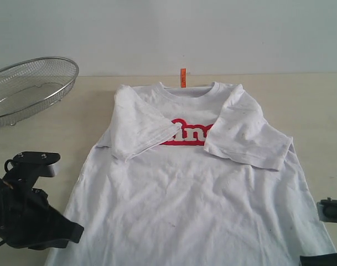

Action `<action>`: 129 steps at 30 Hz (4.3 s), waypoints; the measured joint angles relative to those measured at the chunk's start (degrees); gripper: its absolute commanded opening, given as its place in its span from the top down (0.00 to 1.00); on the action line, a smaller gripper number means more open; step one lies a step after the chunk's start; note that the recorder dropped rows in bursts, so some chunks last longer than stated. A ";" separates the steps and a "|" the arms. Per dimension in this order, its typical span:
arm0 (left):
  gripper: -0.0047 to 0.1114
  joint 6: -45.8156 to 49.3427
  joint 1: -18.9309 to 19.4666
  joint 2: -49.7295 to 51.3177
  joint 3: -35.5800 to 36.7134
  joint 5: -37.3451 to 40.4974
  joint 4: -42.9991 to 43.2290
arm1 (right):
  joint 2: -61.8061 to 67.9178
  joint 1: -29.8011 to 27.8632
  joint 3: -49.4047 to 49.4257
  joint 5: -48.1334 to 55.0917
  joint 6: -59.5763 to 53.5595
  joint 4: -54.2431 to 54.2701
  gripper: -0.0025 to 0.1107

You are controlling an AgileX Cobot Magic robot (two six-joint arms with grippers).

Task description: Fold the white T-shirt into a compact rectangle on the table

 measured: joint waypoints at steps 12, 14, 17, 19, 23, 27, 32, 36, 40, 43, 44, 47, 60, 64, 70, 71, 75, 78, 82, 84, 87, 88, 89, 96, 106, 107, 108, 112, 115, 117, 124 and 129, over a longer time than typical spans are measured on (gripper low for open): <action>0.92 12.98 0.00 -0.63 0.00 0.11 -11.54 | 9.75 0.00 -0.18 -6.96 -4.31 -0.85 0.50; 0.92 13.20 0.00 -0.63 0.00 0.11 -11.76 | 10.56 0.00 -0.33 -6.96 -5.38 -0.85 0.56; 0.92 13.29 0.00 -0.63 0.00 0.11 -11.86 | 11.87 -0.10 -0.78 -6.86 -7.25 0.48 0.75; 0.92 13.33 0.00 -0.73 0.00 0.11 -11.97 | 12.87 -0.10 -0.88 -6.86 -9.43 2.98 0.87; 0.92 13.33 0.00 -1.78 0.00 0.11 -11.97 | 14.01 -0.10 -0.98 -6.61 -14.75 5.55 0.98; 0.92 13.33 0.00 -3.53 0.09 -0.01 -11.97 | 14.12 -0.10 -1.12 -6.35 -17.19 5.55 0.98; 0.92 13.42 0.00 -6.18 0.09 -0.01 -11.57 | 9.14 -0.10 -1.03 -10.00 -19.74 5.55 0.98; 0.92 13.42 0.00 -6.18 0.09 -0.01 -10.80 | 0.03 -0.10 -1.13 -15.81 -20.23 5.67 0.98; 0.92 13.42 0.00 -6.18 0.09 -0.23 -10.80 | -8.74 -0.10 -1.28 -13.74 -21.45 7.96 0.98; 0.92 13.31 0.00 -6.18 0.09 -1.07 -10.80 | -13.22 -0.10 -4.48 -14.68 -21.66 8.67 0.98; 0.92 13.31 0.00 -6.18 0.09 -1.07 -10.80 | -13.67 -0.10 -5.79 -15.81 -21.66 8.80 0.98; 0.92 13.31 0.00 -6.18 0.09 -1.07 -10.80 | -13.51 -0.10 -9.86 -19.75 -21.66 6.77 0.98; 0.92 13.31 0.00 -6.18 0.09 -1.07 -10.80 | 5.81 -0.66 -27.76 -31.69 -19.02 -2.33 0.98; 0.92 13.31 0.00 -6.18 0.09 -0.96 -10.80 | 12.31 -3.29 -34.96 -32.41 -19.02 -2.59 0.98; 0.92 13.31 0.00 -6.18 0.09 -0.96 -10.80 | 18.04 -6.08 -44.47 -30.84 -18.99 -2.82 0.98; 0.92 13.31 0.00 -6.18 0.09 -0.96 -10.80 | 18.58 -6.21 -45.61 -30.76 -18.99 -2.82 0.98; 0.92 13.31 0.00 -6.18 0.09 -0.96 -10.80 | 21.06 -6.83 -50.90 -30.76 -18.99 -2.94 0.98; 0.92 13.31 0.00 -6.18 0.09 -0.96 -10.80 | 23.16 -7.05 -53.80 -30.26 -18.99 -2.94 0.98; 0.92 13.19 0.00 -6.18 0.09 -0.96 -10.80 | 26.17 -7.05 -55.20 -29.72 -18.99 -3.05 0.98; 0.92 12.37 0.00 -6.18 0.09 -0.96 -10.72 | 27.70 -7.05 -55.20 -29.69 -18.99 -3.47 0.98; 0.92 11.85 0.00 -6.18 0.09 0.58 -10.72 | 29.61 -7.05 -55.20 -31.08 -18.51 -5.09 0.98; 0.92 11.85 0.00 -6.18 0.09 1.16 -10.72 | 30.03 -7.05 -55.20 -31.88 -18.51 -5.09 0.98; 0.92 11.73 0.00 -6.18 0.09 1.61 -10.72 | 30.37 -7.05 -55.20 -32.57 -18.38 -6.25 0.98; 0.92 11.22 0.00 -6.18 0.09 2.06 -10.95 | 30.77 -9.87 -55.74 -35.16 -13.02 -9.17 0.98; 0.92 11.22 0.00 -6.18 0.09 2.06 -13.39 | 30.77 -11.01 -55.74 -36.78 -13.37 -9.85 0.81; 0.92 11.71 0.00 -6.18 0.09 2.15 -14.48 | 30.77 -11.01 -55.74 -37.14 -13.69 -9.97 0.72; 0.92 12.67 0.00 -6.18 0.09 2.42 -15.65 | 30.77 -11.01 -55.74 -37.27 -13.89 -9.97 0.61; 0.92 17.66 0.00 -6.18 0.09 3.33 -23.66 | 30.77 -11.01 -55.74 -37.40 -13.99 -10.20 0.30; 0.92 22.08 0.00 -5.94 0.09 3.33 -29.90 | 30.77 -11.01 -55.74 -36.81 -13.67 -10.20 0.30; 0.92 26.05 0.00 -5.00 0.09 3.56 -35.27 | 30.77 -11.01 -55.74 -36.37 -13.67 -10.20 0.30; 0.69 50.01 0.00 3.68 -1.51 17.62 -55.73 | 30.77 -11.01 -55.74 -35.20 -13.21 -10.20 0.30; 0.59 53.73 0.00 8.37 -2.87 19.37 -59.11 | 30.77 -11.01 -55.74 -34.67 -13.21 -10.30 0.30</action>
